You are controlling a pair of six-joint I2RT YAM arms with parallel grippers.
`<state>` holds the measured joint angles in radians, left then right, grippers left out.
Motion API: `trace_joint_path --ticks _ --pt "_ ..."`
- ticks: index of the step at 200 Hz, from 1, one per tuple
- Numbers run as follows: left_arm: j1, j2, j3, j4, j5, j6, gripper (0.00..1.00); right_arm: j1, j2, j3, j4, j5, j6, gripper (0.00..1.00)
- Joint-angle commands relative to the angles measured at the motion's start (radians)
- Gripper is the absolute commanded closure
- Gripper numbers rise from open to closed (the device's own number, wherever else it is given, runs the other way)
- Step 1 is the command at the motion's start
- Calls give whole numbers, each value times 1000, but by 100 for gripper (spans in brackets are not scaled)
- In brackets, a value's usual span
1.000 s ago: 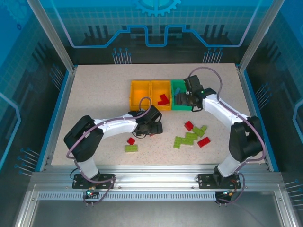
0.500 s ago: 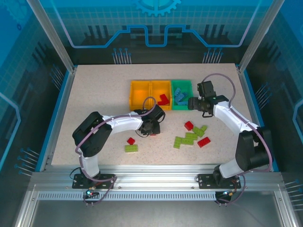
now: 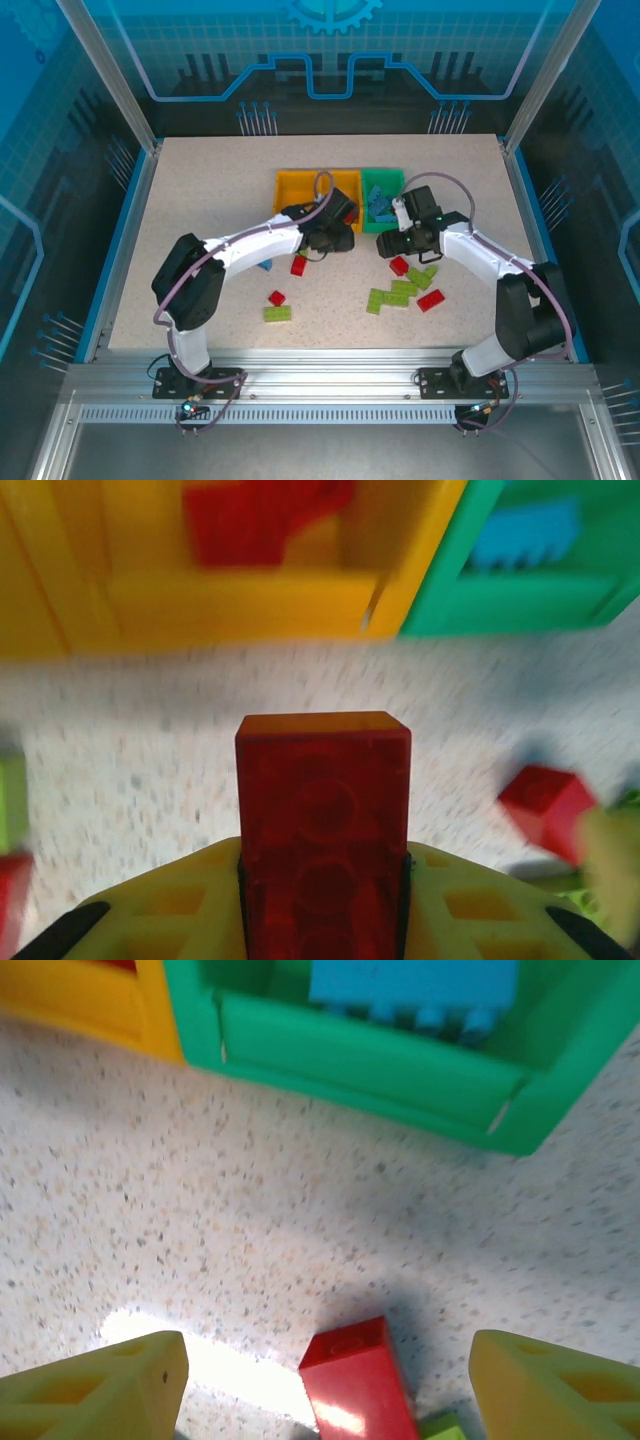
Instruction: Sort the legos into containers by color
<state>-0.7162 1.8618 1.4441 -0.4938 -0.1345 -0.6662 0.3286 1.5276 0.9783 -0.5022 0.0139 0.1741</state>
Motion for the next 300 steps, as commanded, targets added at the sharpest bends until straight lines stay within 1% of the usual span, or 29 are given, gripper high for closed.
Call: trace_joint_path --ticks 1,29,54,74,112,132,147,174,189,195,201,205,208,211,222,257,300 --pt "67 17 100 -46 0 103 69 47 35 33 -84 4 -20 25" --pt "142 102 206 -16 82 152 69 88 97 69 -152 80 17 25" --pt "165 189 313 -28 118 197 69 93 135 71 -166 86 43 26" --pt "175 250 379 -51 136 209 67 95 155 71 -171 93 57 28" --pt "202 300 389 -23 167 176 63 98 190 79 -174 107 64 32" --pt "203 295 381 -12 164 175 62 106 210 101 -208 146 62 31" --pt "203 288 380 -9 164 176 60 111 190 94 -209 170 65 30" --pt "203 277 373 -9 163 179 51 109 159 73 -196 165 67 30" --pt "203 270 365 -14 159 176 40 110 178 80 -214 182 72 30" --pt "203 266 362 -17 155 175 34 111 185 87 -222 182 70 30" --pt "204 260 357 -20 152 173 26 112 190 89 -225 185 70 30" --pt "202 258 354 -20 149 175 17 114 192 91 -226 185 70 30" --pt "203 254 350 -21 148 175 5 115 192 92 -226 185 70 30" --pt "203 251 347 -20 146 175 2 115 194 94 -228 185 68 30" --pt "203 237 333 -19 136 175 1 120 200 101 -235 189 66 32" --pt "204 177 283 2 127 160 1 135 225 119 -263 221 52 43" --pt "203 65 200 94 191 97 1 140 248 132 -258 226 56 61"
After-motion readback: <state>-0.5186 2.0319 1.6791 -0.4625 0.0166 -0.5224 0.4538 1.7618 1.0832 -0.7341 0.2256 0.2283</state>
